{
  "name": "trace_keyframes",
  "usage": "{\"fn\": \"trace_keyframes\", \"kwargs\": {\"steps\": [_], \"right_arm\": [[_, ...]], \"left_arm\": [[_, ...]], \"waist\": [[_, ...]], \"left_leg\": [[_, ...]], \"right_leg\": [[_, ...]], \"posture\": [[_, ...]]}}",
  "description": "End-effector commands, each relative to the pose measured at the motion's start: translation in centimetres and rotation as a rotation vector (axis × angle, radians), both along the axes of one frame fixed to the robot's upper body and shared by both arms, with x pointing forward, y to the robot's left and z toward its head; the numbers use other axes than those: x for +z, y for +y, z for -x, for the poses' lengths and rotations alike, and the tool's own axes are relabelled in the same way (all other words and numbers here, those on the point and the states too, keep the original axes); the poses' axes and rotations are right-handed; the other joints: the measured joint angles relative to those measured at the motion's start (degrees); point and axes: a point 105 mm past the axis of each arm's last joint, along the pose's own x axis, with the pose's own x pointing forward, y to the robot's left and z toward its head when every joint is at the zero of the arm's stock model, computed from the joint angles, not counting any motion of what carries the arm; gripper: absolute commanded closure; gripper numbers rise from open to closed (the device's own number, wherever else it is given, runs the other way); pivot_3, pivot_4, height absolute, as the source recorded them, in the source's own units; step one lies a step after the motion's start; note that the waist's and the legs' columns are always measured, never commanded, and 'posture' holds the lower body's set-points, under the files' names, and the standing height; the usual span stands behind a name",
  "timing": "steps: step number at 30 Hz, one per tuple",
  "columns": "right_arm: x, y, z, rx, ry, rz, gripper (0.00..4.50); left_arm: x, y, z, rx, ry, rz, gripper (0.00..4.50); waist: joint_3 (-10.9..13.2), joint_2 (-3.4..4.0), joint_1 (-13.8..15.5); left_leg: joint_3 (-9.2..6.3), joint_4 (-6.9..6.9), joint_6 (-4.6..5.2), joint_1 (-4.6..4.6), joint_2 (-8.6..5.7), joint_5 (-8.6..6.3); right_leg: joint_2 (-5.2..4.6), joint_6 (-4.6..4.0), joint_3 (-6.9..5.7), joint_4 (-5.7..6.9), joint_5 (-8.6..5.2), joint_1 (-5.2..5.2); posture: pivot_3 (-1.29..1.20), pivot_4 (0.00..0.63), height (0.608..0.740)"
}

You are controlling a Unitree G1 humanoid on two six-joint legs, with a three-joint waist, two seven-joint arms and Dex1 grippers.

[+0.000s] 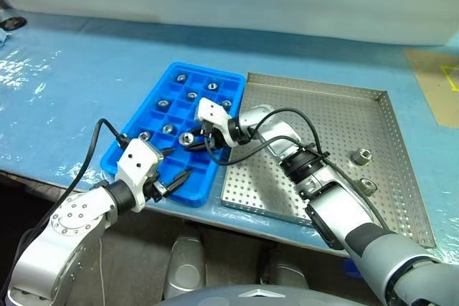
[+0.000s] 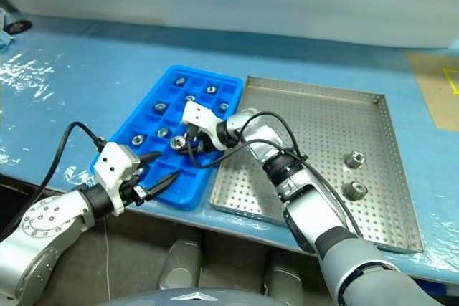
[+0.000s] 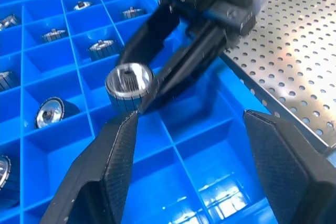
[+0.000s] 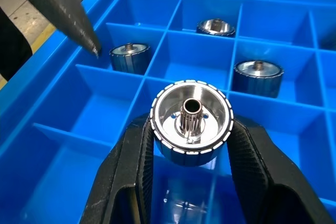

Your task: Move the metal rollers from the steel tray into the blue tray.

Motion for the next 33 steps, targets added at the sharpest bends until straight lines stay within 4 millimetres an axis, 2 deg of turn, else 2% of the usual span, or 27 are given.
{"fn": "trace_keyframes", "kwargs": {"steps": [1, 11, 29, 30, 33], "right_arm": [[1.3, 1.0, 0.6, 0.036, -0.045, -0.030, 2.91], [0.9, 1.8, 1.6, 0.041, -0.017, -0.044, 2.91], [0.2, 2.1, 0.8, 0.001, -0.041, -0.038, 2.91], [0.1, 2.1, 0.8, -0.002, -0.040, -0.039, 2.17], [0.3, 1.9, 0.5, -0.025, -0.036, -0.057, 1.22]], "left_arm": [[0.7, 0.0, -0.1, -0.014, -0.022, -0.002, 1.13], [0.9, 0.1, -0.1, -0.016, -0.020, 0.005, 1.13], [0.6, 0.2, 0.0, 0.025, -0.014, -0.005, 1.13], [0.6, 0.2, -0.1, 0.024, -0.015, -0.006, 1.13], [0.8, 0.1, -0.3, 0.019, -0.021, -0.007, 1.13]], "waist": [[0.0, 0.00, 0.0], [0.0, 0.00, 0.0], [0.0, 0.00, 0.2], [0.0, 0.00, 0.2], [0.0, 0.00, 0.2]], "left_leg": [[0.00, 0.00, 0.00, 0.01, 0.00, 0.00], [0.00, 0.01, -0.05, 0.03, 0.02, 0.03], [-0.01, 0.01, -0.07, 0.05, 0.03, 0.04], [-0.02, 0.01, -0.08, 0.05, 0.03, 0.04], [-0.02, 0.01, -0.08, 0.04, 0.03, 0.04]], "right_leg": [[0.00, 0.00, 0.01, 0.01, 0.00, 0.00], [0.02, -0.01, 0.01, 0.10, -0.01, -0.01], [0.02, 0.01, 0.01, 0.12, -0.02, -0.01], [0.02, 0.01, 0.01, 0.12, -0.02, -0.01], [0.02, 0.01, 0.00, 0.13, -0.02, -0.01]], "posture": [[0.50, 0.150, 0.740], [0.50, 0.150, 0.740], [0.53, 0.150, 0.740], [0.53, 0.150, 0.740], [0.52, 0.150, 0.740]]}}
